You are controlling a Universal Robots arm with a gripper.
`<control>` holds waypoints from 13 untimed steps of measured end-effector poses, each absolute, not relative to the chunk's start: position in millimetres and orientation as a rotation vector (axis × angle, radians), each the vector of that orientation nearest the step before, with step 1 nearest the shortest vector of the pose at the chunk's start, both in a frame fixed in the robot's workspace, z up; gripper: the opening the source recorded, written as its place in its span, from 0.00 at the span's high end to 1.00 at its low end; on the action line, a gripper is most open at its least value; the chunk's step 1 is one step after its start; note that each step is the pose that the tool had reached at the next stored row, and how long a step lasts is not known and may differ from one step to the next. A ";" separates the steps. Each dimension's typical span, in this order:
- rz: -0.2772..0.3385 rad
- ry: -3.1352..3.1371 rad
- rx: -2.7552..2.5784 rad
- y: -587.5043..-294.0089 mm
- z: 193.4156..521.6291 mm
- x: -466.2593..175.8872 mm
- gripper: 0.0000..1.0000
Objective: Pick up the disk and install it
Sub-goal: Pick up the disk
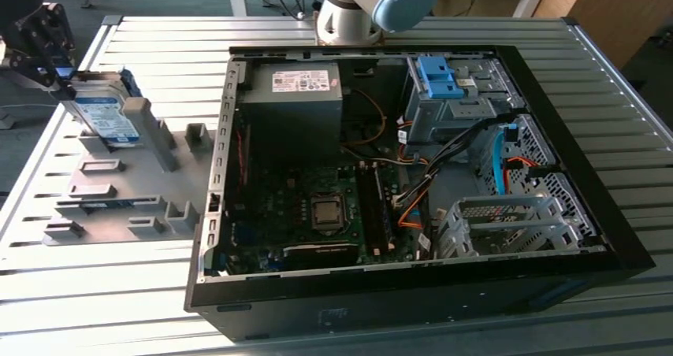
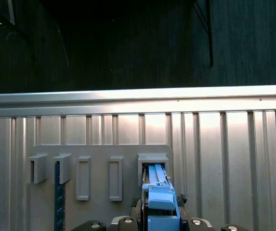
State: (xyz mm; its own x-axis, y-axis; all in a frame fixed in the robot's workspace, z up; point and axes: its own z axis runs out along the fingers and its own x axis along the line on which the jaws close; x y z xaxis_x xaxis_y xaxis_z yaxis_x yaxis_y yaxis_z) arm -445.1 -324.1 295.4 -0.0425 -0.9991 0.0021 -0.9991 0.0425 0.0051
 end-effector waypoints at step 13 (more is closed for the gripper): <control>-0.002 -2.264 2.169 -324.1 310.4 -445.1 0.64</control>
State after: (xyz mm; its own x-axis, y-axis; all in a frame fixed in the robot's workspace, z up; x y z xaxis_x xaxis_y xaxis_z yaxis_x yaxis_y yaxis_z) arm -445.1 -324.1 310.4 -0.0425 -0.9991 0.0035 -0.9991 0.0425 0.0052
